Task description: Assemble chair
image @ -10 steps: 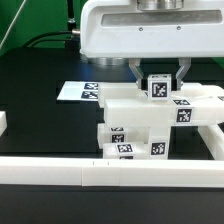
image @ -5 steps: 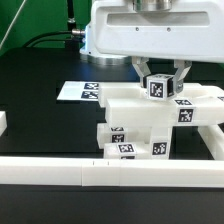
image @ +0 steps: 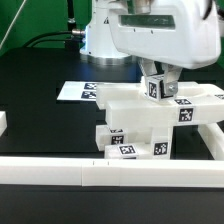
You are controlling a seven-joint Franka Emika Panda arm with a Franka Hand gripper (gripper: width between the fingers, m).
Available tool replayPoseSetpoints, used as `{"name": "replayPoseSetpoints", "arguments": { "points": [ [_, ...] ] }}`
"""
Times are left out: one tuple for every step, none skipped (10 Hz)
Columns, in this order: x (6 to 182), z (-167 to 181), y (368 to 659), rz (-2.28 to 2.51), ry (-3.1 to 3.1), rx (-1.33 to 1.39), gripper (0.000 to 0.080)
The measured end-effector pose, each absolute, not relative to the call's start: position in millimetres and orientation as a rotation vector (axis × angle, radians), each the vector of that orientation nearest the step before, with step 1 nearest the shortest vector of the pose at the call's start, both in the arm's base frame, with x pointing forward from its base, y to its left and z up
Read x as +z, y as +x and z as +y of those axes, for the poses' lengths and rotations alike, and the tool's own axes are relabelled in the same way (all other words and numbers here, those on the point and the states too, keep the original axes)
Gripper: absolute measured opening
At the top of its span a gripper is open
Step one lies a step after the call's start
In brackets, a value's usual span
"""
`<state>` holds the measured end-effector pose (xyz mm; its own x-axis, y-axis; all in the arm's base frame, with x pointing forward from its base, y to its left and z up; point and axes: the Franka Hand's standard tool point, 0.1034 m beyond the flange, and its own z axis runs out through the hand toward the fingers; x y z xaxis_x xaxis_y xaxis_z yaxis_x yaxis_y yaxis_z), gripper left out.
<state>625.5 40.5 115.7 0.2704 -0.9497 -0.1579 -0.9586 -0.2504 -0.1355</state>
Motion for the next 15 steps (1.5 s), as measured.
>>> {"name": "replayPoseSetpoints", "arguments": {
  "points": [
    [115.7,40.6,625.6,1.843,-2.283,0.074,0.0284],
    [115.5,41.7,625.6,1.869,-2.262,0.078,0.0284],
    [115.4,41.9,625.5,1.861,-2.27,0.076,0.0395],
    [115.5,41.8,625.5,1.813,-2.309,0.071,0.053],
    [117.1,43.2,626.5,1.765,-2.355,0.074,0.053],
    [119.2,43.6,629.7,1.675,-2.421,0.056,0.0624],
    [118.2,42.9,629.2,1.577,-2.484,0.044,0.0642],
    [118.0,42.8,629.1,1.499,-2.532,0.035,0.0642],
    [117.9,42.7,629.1,1.411,-2.581,0.025,0.0648],
    [117.8,42.7,629.1,1.358,-2.61,0.019,0.0649],
    [117.7,42.2,628.9,1.201,-2.697,0.002,0.0649],
    [117.3,41.5,629.4,1.0,-2.809,-0.02,0.0649],
    [117.2,40.3,631.7,0.825,-2.877,-0.031,0.0649],
    [117.5,39.7,634.0,0.691,-2.924,-0.041,0.0649],
    [116.9,39.7,634.3,0.505,-2.984,-0.042,0.0649]
  ]
}}
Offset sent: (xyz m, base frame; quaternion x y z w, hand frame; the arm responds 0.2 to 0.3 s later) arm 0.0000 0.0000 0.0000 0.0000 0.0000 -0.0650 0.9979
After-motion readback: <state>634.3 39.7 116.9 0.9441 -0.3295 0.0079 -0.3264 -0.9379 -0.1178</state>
